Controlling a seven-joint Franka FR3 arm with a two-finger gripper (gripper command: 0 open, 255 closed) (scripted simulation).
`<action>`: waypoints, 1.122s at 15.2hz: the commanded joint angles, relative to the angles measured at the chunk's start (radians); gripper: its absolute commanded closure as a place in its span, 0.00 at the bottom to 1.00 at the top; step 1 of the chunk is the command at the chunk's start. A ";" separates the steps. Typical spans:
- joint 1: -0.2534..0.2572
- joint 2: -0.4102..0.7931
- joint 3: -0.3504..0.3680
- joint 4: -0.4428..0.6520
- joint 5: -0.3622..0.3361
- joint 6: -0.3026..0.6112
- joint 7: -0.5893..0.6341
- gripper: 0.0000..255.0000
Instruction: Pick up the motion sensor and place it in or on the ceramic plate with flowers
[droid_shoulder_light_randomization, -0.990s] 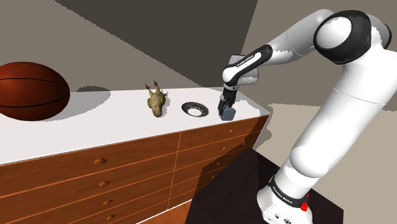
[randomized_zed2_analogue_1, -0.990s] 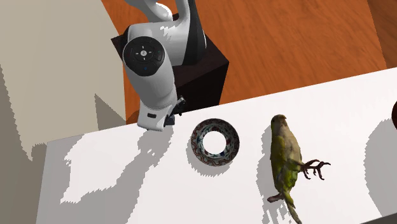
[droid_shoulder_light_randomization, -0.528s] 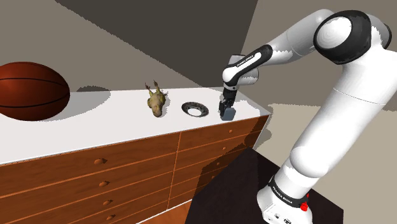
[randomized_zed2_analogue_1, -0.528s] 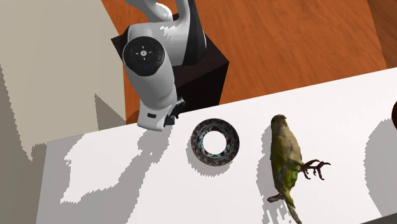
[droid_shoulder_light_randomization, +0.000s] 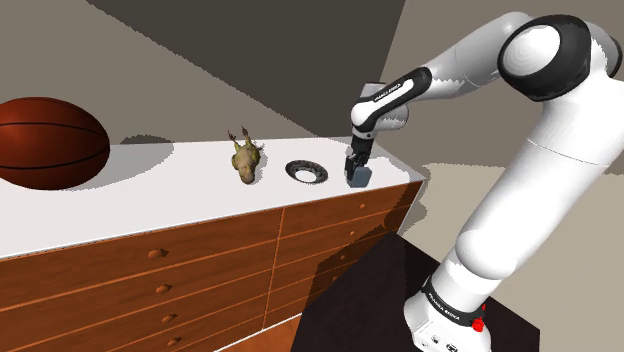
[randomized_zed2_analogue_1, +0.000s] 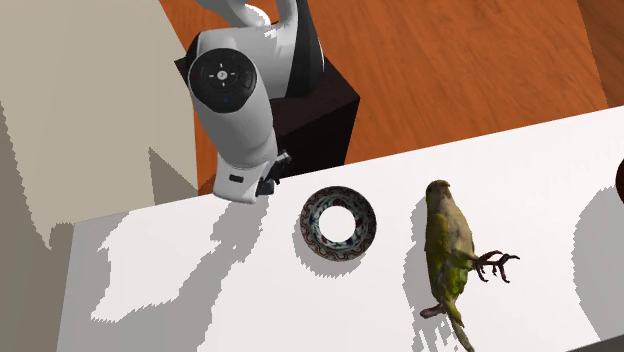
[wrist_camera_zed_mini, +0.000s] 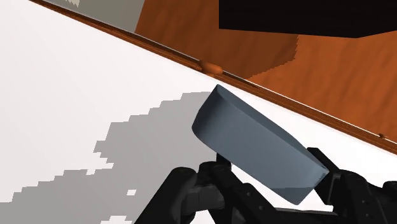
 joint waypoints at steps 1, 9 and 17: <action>0.001 -0.016 0.000 0.010 -0.004 -0.026 0.003 1.00; 0.002 -0.082 0.003 0.055 -0.020 -0.136 0.012 1.00; 0.013 -0.107 0.018 0.129 -0.020 -0.235 0.032 1.00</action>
